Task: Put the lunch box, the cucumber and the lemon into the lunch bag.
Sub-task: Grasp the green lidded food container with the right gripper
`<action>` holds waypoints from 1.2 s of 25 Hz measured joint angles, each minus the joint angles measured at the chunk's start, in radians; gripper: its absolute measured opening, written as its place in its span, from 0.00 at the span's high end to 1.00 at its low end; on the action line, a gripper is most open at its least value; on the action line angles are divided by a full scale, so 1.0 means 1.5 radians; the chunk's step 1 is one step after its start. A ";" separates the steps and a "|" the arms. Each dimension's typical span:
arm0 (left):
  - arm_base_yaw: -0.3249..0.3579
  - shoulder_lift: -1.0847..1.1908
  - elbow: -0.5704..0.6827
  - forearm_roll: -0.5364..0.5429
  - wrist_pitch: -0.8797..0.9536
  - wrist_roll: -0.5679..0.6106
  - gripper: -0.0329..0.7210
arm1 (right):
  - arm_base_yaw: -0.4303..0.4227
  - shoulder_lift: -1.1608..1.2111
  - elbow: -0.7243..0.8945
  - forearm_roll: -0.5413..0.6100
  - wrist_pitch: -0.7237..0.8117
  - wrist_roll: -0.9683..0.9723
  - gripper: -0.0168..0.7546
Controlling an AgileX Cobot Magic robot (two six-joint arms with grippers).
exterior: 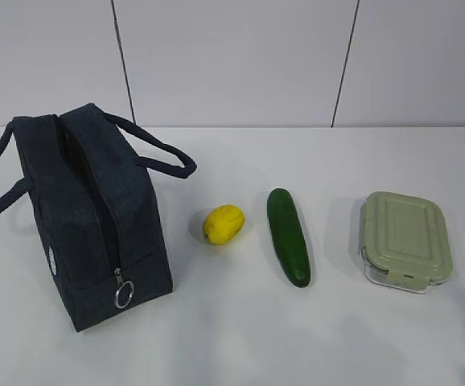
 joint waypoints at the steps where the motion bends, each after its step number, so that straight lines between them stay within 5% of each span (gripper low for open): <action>1: 0.000 0.000 0.000 0.000 0.000 0.000 0.64 | 0.000 0.000 0.000 0.000 0.000 0.000 0.35; 30: 0.000 0.000 0.000 0.000 0.000 0.000 0.64 | 0.000 0.000 0.000 0.001 0.000 0.000 0.35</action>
